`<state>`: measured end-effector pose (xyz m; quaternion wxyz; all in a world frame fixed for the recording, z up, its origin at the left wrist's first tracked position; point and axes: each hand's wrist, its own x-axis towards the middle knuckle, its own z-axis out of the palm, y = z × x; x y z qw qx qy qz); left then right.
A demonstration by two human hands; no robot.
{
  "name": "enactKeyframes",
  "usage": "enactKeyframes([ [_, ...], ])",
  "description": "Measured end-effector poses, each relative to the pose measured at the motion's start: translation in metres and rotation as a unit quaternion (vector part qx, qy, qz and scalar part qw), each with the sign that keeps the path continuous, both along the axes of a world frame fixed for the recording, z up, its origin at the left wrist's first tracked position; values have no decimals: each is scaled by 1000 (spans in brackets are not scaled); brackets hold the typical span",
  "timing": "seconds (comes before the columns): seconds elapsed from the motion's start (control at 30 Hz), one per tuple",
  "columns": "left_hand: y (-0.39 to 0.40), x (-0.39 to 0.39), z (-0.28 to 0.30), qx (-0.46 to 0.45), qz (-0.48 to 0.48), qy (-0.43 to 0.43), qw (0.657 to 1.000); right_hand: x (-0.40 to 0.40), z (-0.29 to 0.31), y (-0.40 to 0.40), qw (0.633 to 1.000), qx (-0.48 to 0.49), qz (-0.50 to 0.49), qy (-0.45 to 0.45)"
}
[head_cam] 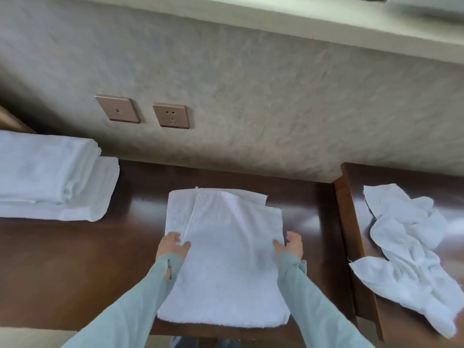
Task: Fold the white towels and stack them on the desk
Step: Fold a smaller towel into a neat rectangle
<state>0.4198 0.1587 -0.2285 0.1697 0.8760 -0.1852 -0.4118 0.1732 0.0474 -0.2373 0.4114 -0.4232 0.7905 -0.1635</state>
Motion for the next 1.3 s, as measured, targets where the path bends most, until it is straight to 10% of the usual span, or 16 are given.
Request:
enactKeyframes([
  [0.33, -89, 7, -28, -81, 74, 37, 993, 24, -24, -65, 992, 55, 64, 96],
  [0.7, -79, 20, 13, -231, 208, 42, 949, 20, 47, -40, 963, -30, 85, -254],
  [0.87, -64, 60, 20, -277, 296, 37, 913, 38, 39, -63, 973, -73, 119, -183],
  [1.07, -86, 68, -32, -147, 201, 54, 967, 73, -12, -95, 991, 35, 132, 10],
  [1.3, -85, 82, -36, -124, 110, -67, 984, 70, -18, -106, 982, -38, 185, 17],
])
